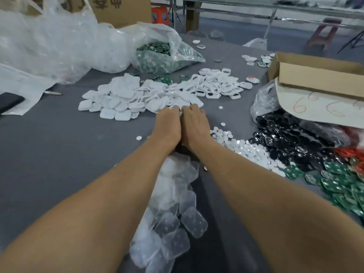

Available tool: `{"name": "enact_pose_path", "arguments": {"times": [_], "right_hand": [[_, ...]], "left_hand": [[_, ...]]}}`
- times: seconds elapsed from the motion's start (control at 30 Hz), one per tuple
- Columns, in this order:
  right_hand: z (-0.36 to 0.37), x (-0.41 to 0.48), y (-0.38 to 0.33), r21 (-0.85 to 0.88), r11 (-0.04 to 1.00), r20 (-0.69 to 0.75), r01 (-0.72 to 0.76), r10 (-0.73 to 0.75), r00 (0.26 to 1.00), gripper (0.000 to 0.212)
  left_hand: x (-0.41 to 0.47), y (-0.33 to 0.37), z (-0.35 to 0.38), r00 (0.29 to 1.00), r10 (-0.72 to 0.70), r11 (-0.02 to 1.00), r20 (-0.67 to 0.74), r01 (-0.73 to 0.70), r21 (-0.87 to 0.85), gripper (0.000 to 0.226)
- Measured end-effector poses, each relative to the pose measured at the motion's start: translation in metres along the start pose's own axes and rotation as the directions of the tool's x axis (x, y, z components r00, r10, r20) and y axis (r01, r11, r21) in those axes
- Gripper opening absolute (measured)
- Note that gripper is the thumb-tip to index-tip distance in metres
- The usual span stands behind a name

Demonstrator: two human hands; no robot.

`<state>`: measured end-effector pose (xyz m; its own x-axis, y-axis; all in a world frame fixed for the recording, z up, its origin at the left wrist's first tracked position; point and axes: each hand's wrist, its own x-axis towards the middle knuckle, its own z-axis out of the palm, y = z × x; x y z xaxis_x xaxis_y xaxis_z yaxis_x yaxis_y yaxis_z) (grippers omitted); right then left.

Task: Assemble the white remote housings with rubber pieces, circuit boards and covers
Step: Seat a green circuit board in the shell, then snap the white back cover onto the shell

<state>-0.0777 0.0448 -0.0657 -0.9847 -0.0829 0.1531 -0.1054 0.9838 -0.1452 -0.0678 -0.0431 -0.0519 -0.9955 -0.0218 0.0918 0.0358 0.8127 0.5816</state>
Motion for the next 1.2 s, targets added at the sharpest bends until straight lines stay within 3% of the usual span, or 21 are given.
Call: {"name": "enact_pose_path", "arguments": {"times": [0.1,0.2,0.3,0.4,0.53,0.63,0.67,0.73,0.83,0.93,1.0,1.2], "right_hand": [[0.012,0.011,0.004,-0.043,0.999,-0.063,0.026,-0.028,0.998,0.028],[0.020,0.012,0.004,0.083,0.996,-0.172,0.006,0.009,0.985,0.027],[0.018,0.010,0.002,0.240,0.970,-0.230,-0.041,0.097,0.968,0.024],[0.018,0.008,-0.002,0.216,0.975,-0.242,-0.054,0.107,0.964,0.023],[0.007,0.007,-0.004,0.123,0.982,-0.268,-0.141,0.170,0.948,0.029],[-0.020,0.001,-0.001,0.289,0.949,-0.405,-0.126,0.240,0.882,0.039],[-0.033,-0.004,0.000,0.424,0.901,-0.433,-0.098,0.296,0.852,0.040],[-0.057,-0.021,0.001,0.702,0.710,-0.336,-0.055,0.398,0.854,0.042],[-0.081,-0.064,0.004,0.849,0.524,-0.179,-0.062,0.397,0.900,0.037],[-0.094,-0.110,0.012,0.946,0.317,-0.058,-0.072,0.381,0.923,0.032],[-0.101,-0.143,0.017,0.979,0.186,0.008,-0.081,0.363,0.932,0.031],[-0.112,-0.248,0.028,0.987,-0.125,0.126,-0.096,0.261,0.957,0.023]], "left_hand": [[0.012,-0.005,0.010,1.000,-0.009,1.000,0.000,0.009,-0.030,0.023],[0.018,-0.008,0.012,0.999,0.032,0.996,0.004,-0.032,-0.079,0.026],[0.018,-0.009,0.010,0.998,0.061,0.998,-0.010,-0.060,0.014,0.024],[0.019,-0.010,0.006,0.994,0.107,0.992,-0.018,-0.105,0.076,0.019],[0.010,-0.007,-0.005,0.995,0.095,0.995,0.007,-0.095,0.040,0.020],[-0.001,-0.002,-0.019,0.997,0.014,0.990,-0.082,-0.025,-0.138,0.027],[-0.006,0.001,-0.025,0.993,-0.025,0.967,-0.112,-0.005,-0.256,0.030],[-0.021,0.009,-0.037,0.994,-0.057,0.851,-0.090,0.002,-0.525,0.031],[-0.058,0.022,-0.050,1.000,0.024,0.613,0.002,-0.013,-0.790,0.016],[-0.095,0.026,-0.054,1.000,0.008,0.583,-0.015,-0.017,-0.812,0.017],[-0.120,0.027,-0.057,0.998,0.021,0.548,0.056,0.036,-0.836,0.019],[-0.207,0.033,-0.064,0.965,0.073,0.199,0.253,0.235,-0.951,0.029]]}}
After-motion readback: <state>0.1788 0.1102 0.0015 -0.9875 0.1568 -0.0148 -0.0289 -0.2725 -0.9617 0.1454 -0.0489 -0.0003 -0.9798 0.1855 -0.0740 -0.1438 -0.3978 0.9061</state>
